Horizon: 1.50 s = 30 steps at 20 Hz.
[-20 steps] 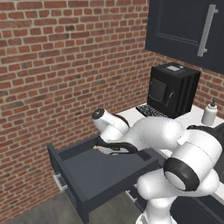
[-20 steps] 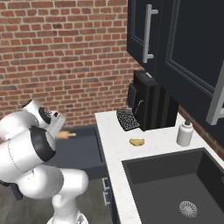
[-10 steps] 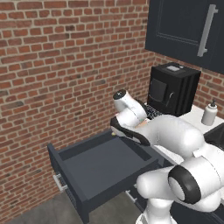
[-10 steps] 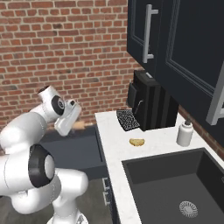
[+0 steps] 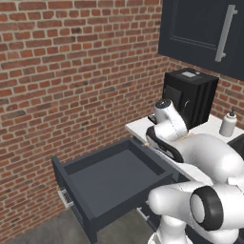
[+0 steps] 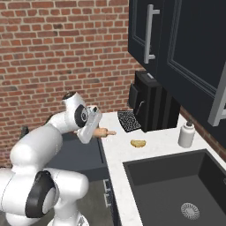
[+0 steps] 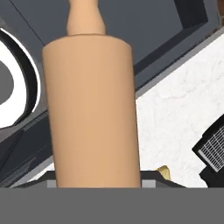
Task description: Pick the rolling pin from the drawer and place it on the counter.
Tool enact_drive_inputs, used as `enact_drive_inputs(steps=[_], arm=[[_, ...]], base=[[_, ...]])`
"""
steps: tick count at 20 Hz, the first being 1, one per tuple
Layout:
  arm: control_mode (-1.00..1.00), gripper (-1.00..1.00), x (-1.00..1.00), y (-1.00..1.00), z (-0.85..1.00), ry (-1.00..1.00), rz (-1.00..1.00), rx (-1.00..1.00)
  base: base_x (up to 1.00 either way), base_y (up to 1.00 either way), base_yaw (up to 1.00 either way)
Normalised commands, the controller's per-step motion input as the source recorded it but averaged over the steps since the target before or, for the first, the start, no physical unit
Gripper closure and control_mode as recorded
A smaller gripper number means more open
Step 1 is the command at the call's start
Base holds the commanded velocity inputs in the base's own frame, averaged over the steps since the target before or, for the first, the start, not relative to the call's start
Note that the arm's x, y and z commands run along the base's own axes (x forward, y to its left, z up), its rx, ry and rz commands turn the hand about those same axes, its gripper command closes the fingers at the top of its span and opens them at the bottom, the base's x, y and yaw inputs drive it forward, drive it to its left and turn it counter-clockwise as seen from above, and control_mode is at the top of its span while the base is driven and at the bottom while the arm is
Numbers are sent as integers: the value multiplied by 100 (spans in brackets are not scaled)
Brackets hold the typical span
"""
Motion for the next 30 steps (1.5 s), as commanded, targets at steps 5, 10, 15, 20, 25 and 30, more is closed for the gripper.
enact_drive_inputs(steps=[5,10,15,20,25,30], arm=[[-100,100,0,-87,0,-1,0,8],[-100,100,29,-57,-7,0,5,4],[-100,100,45,-24,-37,0,5,0],[-100,100,23,0,-54,3,2,0],[-100,100,6,-8,-32,5,0,0],[-100,100,0,-39,-11,4,0,1]], base=[[0,0,0],[0,0,0],[0,0,0],[0,0,0],[0,0,0],[0,0,0]])
